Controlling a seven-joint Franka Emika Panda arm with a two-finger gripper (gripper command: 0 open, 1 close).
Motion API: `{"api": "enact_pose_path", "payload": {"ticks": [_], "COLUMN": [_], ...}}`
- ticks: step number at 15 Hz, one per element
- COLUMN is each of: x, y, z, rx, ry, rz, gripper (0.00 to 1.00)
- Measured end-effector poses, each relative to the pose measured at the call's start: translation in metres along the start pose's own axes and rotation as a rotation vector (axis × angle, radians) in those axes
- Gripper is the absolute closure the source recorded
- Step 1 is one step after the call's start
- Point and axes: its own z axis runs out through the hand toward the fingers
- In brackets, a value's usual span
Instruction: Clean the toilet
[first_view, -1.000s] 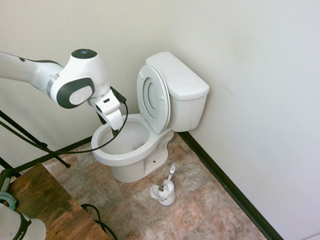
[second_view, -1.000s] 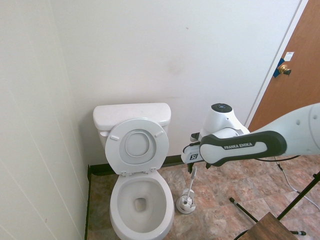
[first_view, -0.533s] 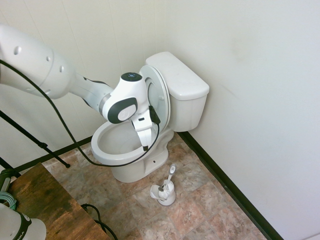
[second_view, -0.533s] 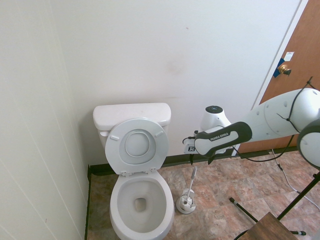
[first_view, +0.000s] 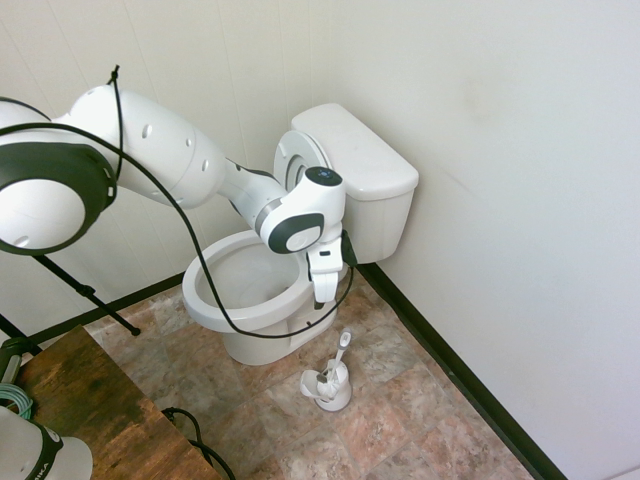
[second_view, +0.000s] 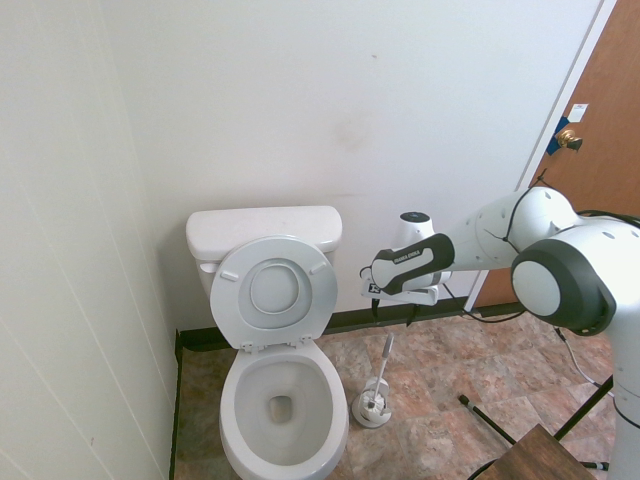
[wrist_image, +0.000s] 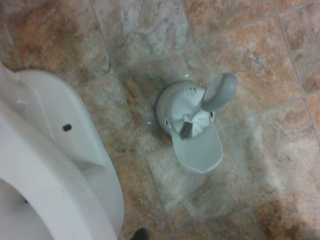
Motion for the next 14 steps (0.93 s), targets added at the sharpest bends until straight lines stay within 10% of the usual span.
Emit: {"api": "enact_pose_path", "payload": {"ticks": [14], "x": [0.075], "y": [-0.072], "z": [0.156], "rx": [-0.121], "ry": [0.012], "rz": [0.281], "gripper": [0.00]}}
